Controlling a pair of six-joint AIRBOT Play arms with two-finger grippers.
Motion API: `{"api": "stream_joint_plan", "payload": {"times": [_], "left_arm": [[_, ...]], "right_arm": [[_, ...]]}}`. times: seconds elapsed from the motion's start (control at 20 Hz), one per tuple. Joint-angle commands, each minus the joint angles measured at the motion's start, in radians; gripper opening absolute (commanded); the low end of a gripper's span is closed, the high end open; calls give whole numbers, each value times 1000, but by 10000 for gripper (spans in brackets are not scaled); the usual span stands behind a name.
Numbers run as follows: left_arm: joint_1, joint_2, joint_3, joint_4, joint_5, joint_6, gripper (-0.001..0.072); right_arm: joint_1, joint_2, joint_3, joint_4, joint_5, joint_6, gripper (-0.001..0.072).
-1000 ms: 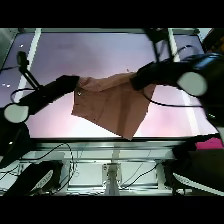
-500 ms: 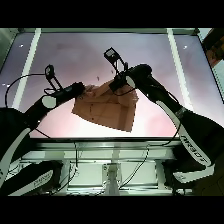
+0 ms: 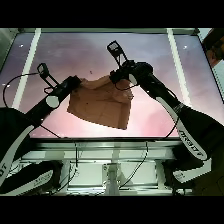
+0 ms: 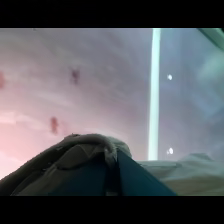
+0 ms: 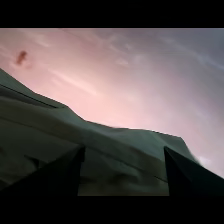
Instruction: Fold the clothes and pants, and hang the long-sleeved shirts on hangers.
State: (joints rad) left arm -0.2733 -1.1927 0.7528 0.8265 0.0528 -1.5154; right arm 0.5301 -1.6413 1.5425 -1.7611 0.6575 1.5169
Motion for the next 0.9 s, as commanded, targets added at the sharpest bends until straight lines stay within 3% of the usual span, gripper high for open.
{"api": "stream_joint_plan", "payload": {"times": [0.0,0.05,0.3,0.4,0.5,0.6,0.7,0.75,0.85], "left_arm": [[1,-3,0,4,84,0,548],[1,-3,0,4,95,1,690],[58,8,0,5,99,5,691],[124,36,0,4,29,4,689],[229,75,0,5,-227,4,689],[338,88,0,6,-581,25,688],[412,73,0,11,-886,180,688],[438,60,0,11,-982,225,688],[472,33,0,11,-1035,319,687]], "right_arm": [[-32,13,6,0,63,0,552],[-40,21,6,0,92,0,553],[-116,74,6,0,282,0,550],[-164,97,6,1,369,0,549],[-222,121,6,5,450,0,549],[-271,143,1,12,494,0,550],[-308,163,1,13,516,0,550],[-319,169,1,13,523,-1,550],[-329,179,1,11,543,0,550]]}}
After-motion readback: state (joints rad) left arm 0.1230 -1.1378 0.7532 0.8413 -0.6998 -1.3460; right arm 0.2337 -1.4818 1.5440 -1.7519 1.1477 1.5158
